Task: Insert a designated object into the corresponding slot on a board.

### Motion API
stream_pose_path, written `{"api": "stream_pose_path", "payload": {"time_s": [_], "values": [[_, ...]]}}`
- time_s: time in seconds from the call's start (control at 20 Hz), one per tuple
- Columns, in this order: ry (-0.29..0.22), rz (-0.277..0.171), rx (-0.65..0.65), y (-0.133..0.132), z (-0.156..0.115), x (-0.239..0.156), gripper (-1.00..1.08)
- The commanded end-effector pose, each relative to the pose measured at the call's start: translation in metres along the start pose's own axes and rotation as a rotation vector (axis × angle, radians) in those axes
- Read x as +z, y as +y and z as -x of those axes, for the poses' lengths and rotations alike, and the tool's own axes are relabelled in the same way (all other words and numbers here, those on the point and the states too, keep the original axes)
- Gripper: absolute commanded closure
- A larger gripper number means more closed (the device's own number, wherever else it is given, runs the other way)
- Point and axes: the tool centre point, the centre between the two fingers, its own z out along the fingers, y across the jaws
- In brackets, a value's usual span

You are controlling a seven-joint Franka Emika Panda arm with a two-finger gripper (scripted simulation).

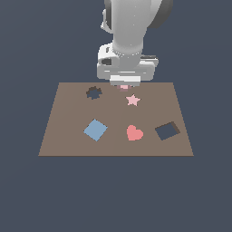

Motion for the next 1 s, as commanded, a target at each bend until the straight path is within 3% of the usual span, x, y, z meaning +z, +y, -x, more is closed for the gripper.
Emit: {"api": "stream_pose_path", "payload": {"time_s": [0.0,0.45,0.95], "values": [[0.001,0.000,-0.059,0.020,-0.001,-0.001,1.08],[0.001,0.000,-0.230,0.077,-0.014,-0.002,1.08],[0.000,0.001,-0.345,0.113,-0.030,-0.004,1.08]]}}
